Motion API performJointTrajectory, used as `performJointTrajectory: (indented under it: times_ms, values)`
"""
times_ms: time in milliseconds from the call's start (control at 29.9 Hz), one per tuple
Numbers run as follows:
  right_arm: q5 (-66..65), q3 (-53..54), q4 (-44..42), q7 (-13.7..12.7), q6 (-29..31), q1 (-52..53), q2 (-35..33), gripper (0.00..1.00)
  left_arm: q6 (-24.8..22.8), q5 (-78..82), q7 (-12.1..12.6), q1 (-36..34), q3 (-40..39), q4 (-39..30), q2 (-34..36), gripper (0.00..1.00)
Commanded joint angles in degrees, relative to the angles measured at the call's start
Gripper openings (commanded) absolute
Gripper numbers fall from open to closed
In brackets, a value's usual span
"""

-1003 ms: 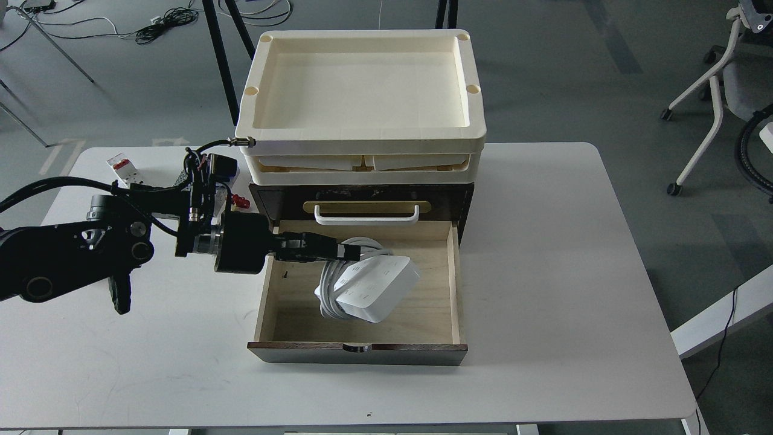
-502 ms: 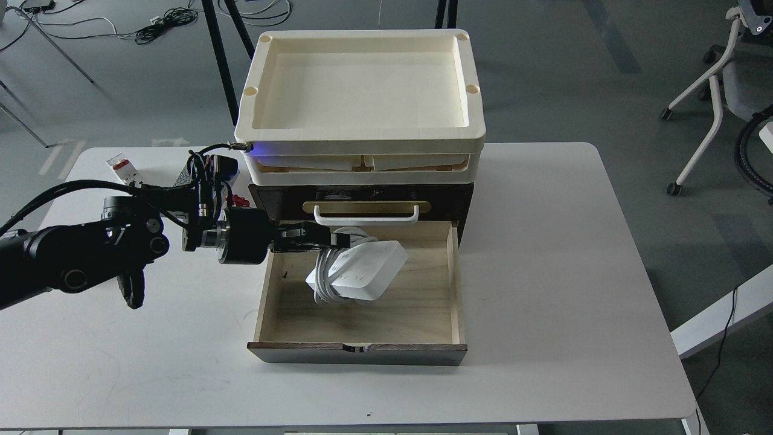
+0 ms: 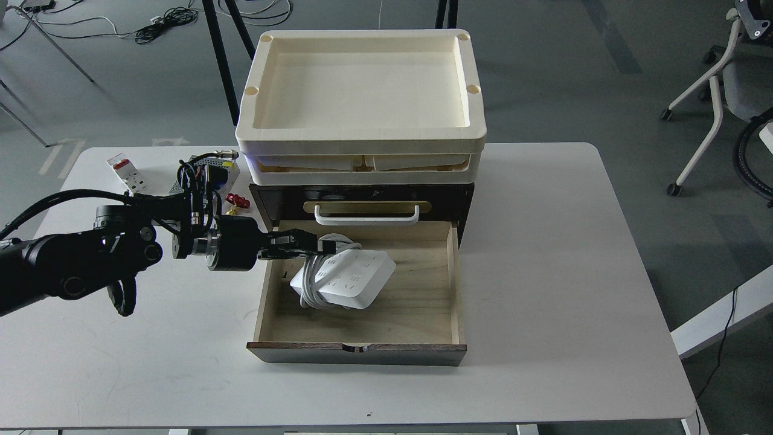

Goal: Put charging cable into cabinet

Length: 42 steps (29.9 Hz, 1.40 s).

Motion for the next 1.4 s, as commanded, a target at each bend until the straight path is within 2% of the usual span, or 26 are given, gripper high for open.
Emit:
performJointTrajectory:
  times_ms: [0, 67, 201, 435, 669, 970, 1103, 1271, 1371]
  values:
    - [0.0, 0.0, 0.09, 0.0, -0.01, 0.0, 0.0, 0.99, 0.0, -0.09, 0.02, 0.21, -0.47, -0.13, -0.06, 0.22]
    - [0.0, 0.0, 0.09, 0.0, -0.01, 0.0, 0.0, 0.99, 0.0, -0.18, 0.02, 0.21, -0.48, -0.39, -0.06, 0.37]
    - [0.0, 0.0, 0.09, 0.0, -0.01, 0.0, 0.0, 0.99, 0.0, -0.35, 0.02, 0.12, -0.74, -0.83, 0.37, 0.59]
    - [0.0, 0.0, 0.09, 0.0, -0.01, 0.0, 0.0, 0.99, 0.0, -0.44, 0.02, -0.14, -0.83, -3.98, 1.43, 0.67]
    - [0.0, 0.0, 0.18, 0.0, 0.08, 0.0, 0.0, 0.99, 0.0, -1.06, 0.02, 0.56, -7.59, -11.2, 9.94, 0.77]
    - [0.0, 0.17, 0.36, 0.09, 0.08, 0.0, 0.17, 0.99, 0.0, -8.07, 0.02, 4.86, -16.72, -11.73, 20.49, 0.85]
    - [0.0, 1.14, 0.36, 0.0, 0.08, 0.0, 0.26, 0.99, 0.0, -20.62, 0.02, 4.86, -19.11, -8.14, 22.96, 0.86]
    - [-0.09, 1.14, 0.09, -0.09, 0.51, -0.18, 1.31, 0.99, 0.0, -42.24, 0.02, 4.69, -21.74, 2.93, 22.7, 0.87]
    - [-0.09, 1.14, -0.26, 0.0, 2.26, -0.18, 4.03, 0.99, 0.0, -49.64, 0.02, 3.9, -24.98, 9.43, 20.6, 0.87]
